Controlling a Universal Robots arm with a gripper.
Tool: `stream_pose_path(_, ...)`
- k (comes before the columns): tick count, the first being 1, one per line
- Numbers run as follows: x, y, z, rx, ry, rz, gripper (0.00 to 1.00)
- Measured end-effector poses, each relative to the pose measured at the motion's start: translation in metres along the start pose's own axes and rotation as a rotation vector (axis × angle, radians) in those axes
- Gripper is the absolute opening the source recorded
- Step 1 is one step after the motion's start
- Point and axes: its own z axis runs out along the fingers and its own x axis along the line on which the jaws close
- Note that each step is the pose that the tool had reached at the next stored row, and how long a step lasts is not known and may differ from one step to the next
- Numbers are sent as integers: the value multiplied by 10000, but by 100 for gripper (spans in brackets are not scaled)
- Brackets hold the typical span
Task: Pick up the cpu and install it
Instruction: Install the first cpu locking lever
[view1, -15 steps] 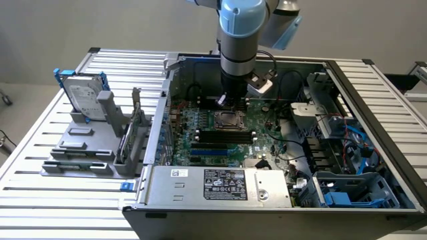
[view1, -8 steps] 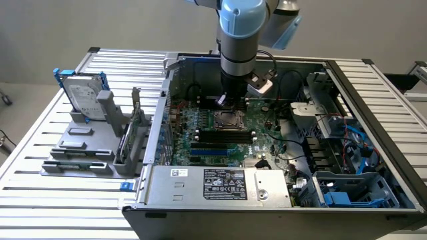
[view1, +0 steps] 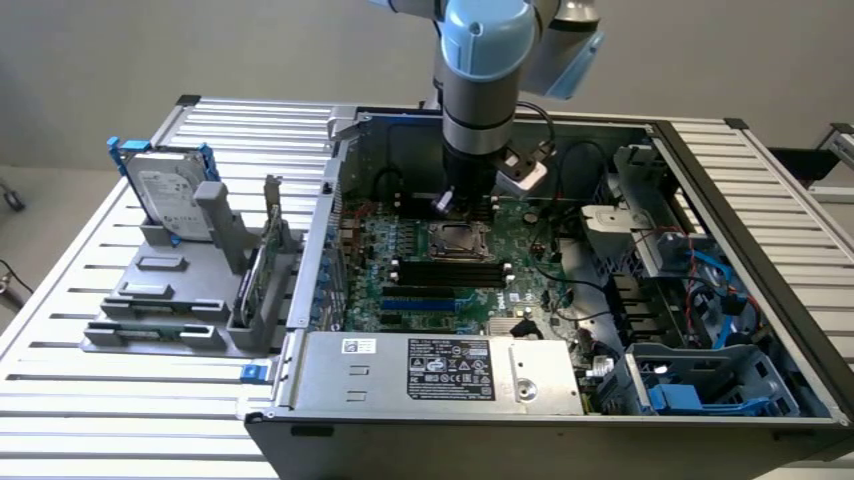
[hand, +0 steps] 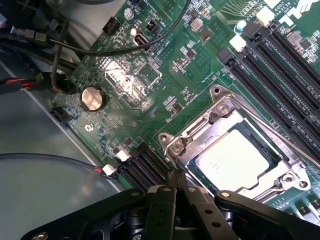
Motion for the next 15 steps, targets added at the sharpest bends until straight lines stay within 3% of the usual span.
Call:
stream_pose_path(4, -10, 11, 1, 44, 38, -11, 11)
stream_pose_path(15, -28, 38, 18, 344, 297, -106, 11)
